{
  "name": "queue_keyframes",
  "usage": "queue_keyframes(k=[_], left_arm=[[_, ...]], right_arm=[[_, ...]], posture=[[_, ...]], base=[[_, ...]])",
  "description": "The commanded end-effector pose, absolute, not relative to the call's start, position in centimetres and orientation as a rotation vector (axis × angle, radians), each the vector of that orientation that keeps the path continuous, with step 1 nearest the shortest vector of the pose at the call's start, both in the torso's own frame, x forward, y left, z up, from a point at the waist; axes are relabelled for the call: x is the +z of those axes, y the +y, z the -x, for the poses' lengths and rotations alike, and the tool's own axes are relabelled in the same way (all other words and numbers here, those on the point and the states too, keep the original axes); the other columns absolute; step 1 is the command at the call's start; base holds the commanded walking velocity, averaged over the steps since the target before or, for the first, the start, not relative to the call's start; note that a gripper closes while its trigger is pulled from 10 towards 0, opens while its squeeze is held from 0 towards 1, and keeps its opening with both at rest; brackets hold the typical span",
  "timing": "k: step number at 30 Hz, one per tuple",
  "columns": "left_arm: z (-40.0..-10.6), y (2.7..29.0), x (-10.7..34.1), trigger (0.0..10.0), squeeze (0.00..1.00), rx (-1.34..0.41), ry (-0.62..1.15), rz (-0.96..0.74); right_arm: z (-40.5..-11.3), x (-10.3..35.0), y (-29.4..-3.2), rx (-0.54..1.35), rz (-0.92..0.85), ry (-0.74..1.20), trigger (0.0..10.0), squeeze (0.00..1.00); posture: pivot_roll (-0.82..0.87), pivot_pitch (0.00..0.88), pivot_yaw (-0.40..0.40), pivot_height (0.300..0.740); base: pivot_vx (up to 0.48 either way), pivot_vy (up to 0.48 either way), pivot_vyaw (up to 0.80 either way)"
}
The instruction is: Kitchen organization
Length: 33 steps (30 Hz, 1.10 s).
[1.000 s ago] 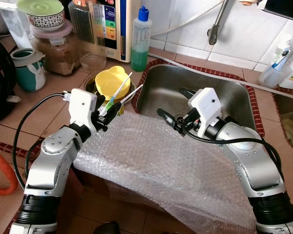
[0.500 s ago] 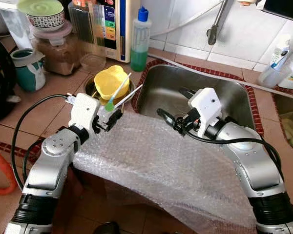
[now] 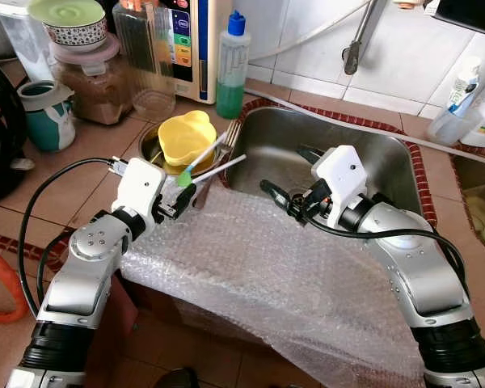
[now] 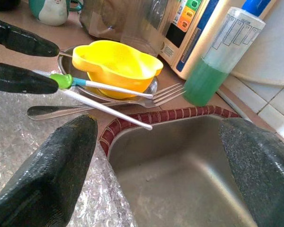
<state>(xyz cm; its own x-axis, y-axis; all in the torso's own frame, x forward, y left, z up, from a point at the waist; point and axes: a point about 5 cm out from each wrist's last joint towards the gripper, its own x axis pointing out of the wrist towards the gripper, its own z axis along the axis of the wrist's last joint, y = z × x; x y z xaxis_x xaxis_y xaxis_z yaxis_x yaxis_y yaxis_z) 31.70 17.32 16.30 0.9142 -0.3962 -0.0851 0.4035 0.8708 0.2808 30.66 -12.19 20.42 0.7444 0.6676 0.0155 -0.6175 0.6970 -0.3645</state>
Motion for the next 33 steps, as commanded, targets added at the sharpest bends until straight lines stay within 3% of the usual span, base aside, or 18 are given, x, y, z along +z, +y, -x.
queue_keyframes(k=[1, 23, 33], left_arm=[[-31.7, 17.3, 16.3, 0.0, 0.00, -0.430, 0.026, -0.310], [-31.4, 17.1, 16.3, 0.0, 0.00, -0.423, 0.012, -0.299], [-31.8, 16.2, 17.1, 0.0, 0.00, -0.407, -0.053, -0.260]], right_arm=[[-30.6, 20.7, -12.7, 0.700, 0.359, -0.159, 10.0, 0.00], [-30.9, 20.7, -12.9, 0.699, 0.365, -0.160, 10.0, 0.00], [-31.8, 21.5, -13.1, 0.691, 0.385, -0.182, 10.0, 0.00]], posture=[[0.06, 0.128, -0.055, 0.740], [0.06, 0.125, -0.064, 0.740], [0.06, 0.082, -0.074, 0.740]], base=[[0.000, 0.000, 0.00], [0.000, 0.000, 0.00], [0.000, 0.000, 0.00]])
